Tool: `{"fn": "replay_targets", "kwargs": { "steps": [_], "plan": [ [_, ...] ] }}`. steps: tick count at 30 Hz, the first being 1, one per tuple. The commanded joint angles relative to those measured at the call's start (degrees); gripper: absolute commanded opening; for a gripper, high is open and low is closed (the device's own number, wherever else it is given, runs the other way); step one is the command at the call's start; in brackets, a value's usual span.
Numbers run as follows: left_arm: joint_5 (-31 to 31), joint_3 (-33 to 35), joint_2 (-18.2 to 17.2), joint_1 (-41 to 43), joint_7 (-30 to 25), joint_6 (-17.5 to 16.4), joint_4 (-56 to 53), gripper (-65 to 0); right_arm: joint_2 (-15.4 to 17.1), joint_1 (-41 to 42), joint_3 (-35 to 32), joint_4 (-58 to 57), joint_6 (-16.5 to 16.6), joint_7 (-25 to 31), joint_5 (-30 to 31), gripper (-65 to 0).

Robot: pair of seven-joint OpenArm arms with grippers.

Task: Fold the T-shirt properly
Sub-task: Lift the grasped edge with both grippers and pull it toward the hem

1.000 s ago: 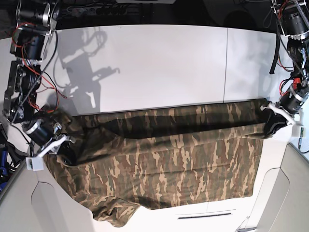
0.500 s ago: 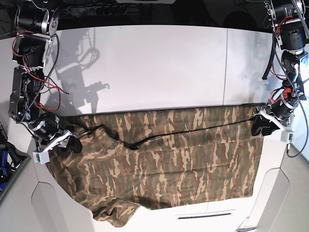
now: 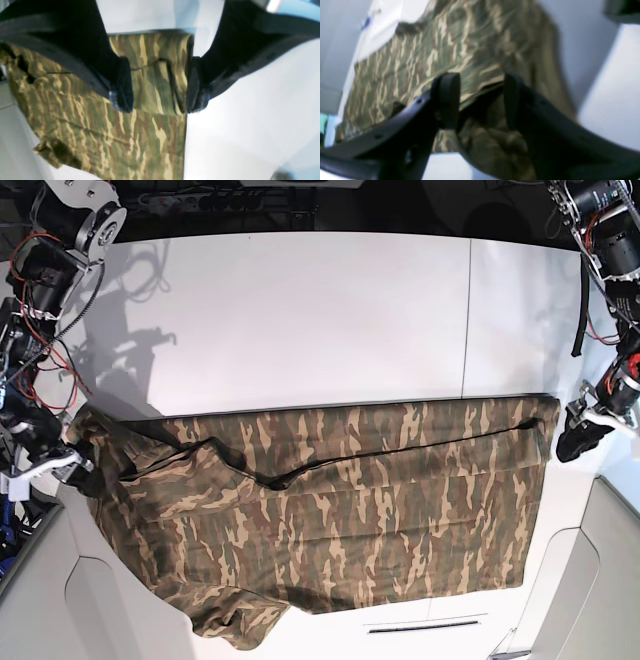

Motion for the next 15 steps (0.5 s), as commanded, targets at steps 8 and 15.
{"fn": "replay_targets", "kwargs": {
  "steps": [8,15],
  "plan": [
    [-0.7,-0.3,0.2,1.9,-1.0,-0.7,0.9,-19.5,3.5,-6.0,3.1,1.0,0.0,6.6,1.6,-22.9],
    [5.5,-0.3,2.9,1.9,-6.7,-0.7,0.2,-19.5,2.5,-7.4,3.0,-0.7,-0.2,9.7,0.8,-23.0]
  ]
}}
